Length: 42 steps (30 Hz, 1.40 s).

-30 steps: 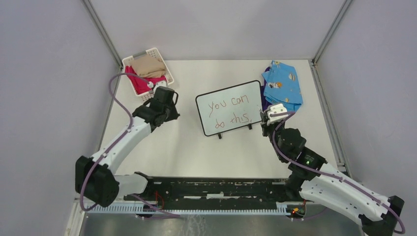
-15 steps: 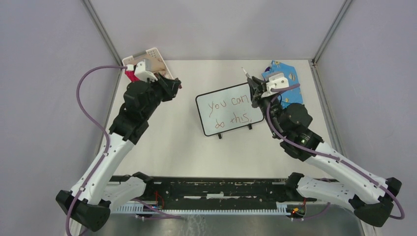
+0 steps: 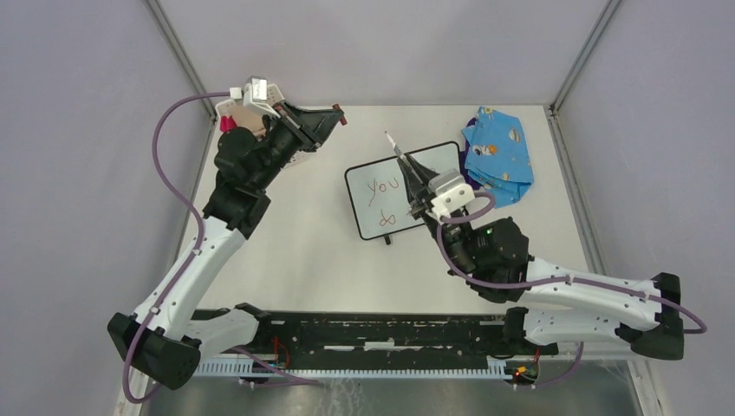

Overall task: Write a sentence on the whiteboard
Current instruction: Close the whiteboard marker at the center of the board.

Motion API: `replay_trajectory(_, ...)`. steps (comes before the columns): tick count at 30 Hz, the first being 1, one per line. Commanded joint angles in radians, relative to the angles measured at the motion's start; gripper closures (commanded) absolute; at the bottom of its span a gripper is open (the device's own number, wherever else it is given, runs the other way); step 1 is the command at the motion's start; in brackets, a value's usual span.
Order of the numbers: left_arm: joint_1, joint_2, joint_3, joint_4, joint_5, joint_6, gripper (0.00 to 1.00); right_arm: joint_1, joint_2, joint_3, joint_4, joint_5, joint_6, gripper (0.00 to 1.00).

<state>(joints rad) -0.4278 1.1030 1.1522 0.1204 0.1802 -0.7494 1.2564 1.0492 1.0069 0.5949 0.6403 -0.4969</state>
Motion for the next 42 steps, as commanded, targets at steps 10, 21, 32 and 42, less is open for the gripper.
replay_trajectory(10,-0.003,0.1,-0.118,0.757,0.26,-0.499,0.98,0.012,-0.217,-0.354,0.281,-0.111,0.046,1.0)
replay_trajectory(21,-0.048,0.189,-0.173,1.045,0.239,-0.725,0.98,0.04,-0.136,-0.276,0.343,-0.207,0.096,1.0)
replay_trajectory(32,-0.055,0.076,-0.242,0.909,0.167,-0.683,0.98,0.134,-0.047,-0.245,0.494,-0.13,-0.052,1.0)
replay_trajectory(42,-0.071,0.022,-0.269,0.85,0.15,-0.683,0.98,0.143,-0.003,-0.232,0.623,-0.067,-0.091,1.0)
